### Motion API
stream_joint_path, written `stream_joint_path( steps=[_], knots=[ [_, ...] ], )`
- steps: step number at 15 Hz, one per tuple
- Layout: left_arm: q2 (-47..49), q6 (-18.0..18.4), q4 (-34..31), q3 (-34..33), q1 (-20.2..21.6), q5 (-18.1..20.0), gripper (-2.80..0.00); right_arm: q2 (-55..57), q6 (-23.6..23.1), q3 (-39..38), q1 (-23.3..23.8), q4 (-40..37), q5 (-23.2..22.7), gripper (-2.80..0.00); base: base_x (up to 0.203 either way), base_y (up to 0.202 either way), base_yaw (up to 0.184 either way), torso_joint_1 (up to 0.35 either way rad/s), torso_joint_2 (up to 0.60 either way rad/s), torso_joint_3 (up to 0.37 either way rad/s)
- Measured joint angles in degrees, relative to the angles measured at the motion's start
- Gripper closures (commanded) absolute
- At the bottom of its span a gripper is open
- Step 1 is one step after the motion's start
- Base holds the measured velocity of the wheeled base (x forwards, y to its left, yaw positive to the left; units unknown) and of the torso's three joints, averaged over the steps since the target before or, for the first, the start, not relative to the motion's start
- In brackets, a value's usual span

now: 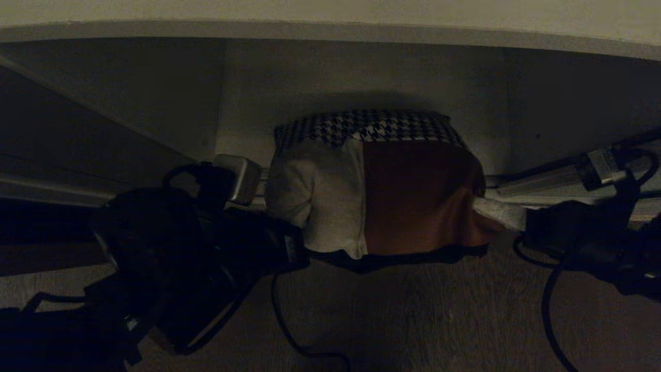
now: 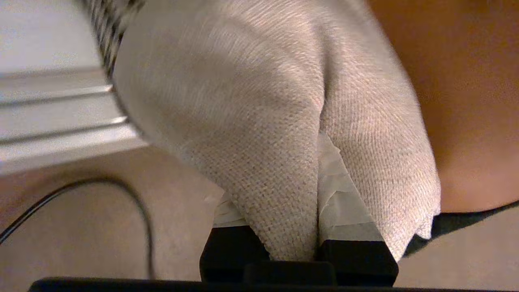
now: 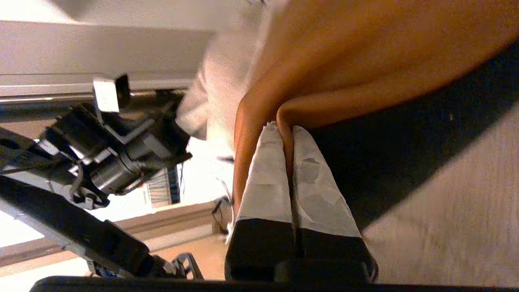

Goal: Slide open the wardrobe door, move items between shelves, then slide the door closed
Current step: Place the pillow on the lower shelf

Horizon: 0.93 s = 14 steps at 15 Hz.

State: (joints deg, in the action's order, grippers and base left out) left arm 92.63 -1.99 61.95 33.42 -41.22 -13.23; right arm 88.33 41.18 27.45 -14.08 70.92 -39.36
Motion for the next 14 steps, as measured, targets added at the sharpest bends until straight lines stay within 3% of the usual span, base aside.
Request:
stream_joint_path(
  steps=[5,8,14],
  knots=[
    [8.2,-0.2,6.5,1.7,3.4,-0.9,0.0,8.2,0.1,0.5,0.3,2.9,0.3,0.0,0.0,0.0,0.0,0.0,0.0,0.0],
    [14.1,0.2,12.3,5.3,3.8,-3.9,0.0,12.2,0.1,1.9,1.3,5.8,0.5,0.0,0.0,0.0,0.0,0.0,0.0,0.0],
    [21.1,4.7,13.5,15.3,6.9,-4.8,0.0,17.5,0.0,8.7,2.7,5.5,0.4,0.0,0.0,0.0,0.0,0.0,0.0,0.0]
  ],
)
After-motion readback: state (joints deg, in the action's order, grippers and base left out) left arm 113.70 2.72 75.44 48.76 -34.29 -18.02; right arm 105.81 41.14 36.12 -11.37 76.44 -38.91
